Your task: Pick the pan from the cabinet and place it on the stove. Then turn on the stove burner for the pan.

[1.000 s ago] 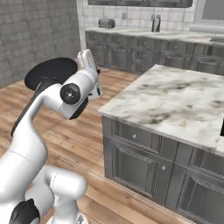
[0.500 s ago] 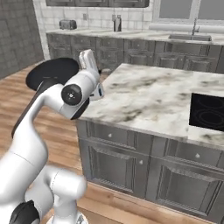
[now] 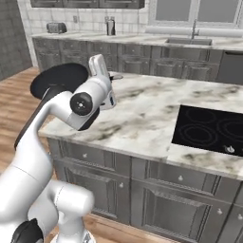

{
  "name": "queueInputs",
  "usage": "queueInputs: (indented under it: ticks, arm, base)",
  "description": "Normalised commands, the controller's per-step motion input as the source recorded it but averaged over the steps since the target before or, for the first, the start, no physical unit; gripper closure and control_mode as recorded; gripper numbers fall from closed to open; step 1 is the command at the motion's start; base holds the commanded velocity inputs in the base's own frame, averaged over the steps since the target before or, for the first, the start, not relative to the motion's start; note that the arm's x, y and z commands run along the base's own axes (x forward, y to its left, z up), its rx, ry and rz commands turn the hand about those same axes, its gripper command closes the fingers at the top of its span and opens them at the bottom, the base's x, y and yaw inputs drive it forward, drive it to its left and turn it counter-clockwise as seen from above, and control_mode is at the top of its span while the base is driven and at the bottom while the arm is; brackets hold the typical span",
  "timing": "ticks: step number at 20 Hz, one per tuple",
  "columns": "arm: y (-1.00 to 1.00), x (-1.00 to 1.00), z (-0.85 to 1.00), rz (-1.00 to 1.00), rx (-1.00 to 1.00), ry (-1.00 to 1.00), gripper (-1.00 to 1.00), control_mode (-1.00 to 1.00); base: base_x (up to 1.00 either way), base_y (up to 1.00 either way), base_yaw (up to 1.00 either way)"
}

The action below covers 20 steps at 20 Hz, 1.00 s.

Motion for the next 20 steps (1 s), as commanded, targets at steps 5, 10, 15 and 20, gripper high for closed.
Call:
queueInputs:
  ticks: [5, 10, 15, 20]
  arm:
    - [0.00, 0.00, 0.00, 0.00, 0.00, 0.00, 1.00, 1.00]
    - [0.00, 0.00, 0.00, 0.00, 0.00, 0.00, 1.00, 1.00]
    - [0.00, 0.00, 0.00, 0.00, 0.00, 0.00, 1.00, 1.00]
    - [0.00, 0.00, 0.00, 0.00, 0.00, 0.00, 1.00, 1.00]
  base:
    - [0.41, -0.77, -0.01]
    - [0.41, -0.77, 0.00]
    - [0.41, -0.73, 0.00]
    - [0.40, -0.71, 0.00]
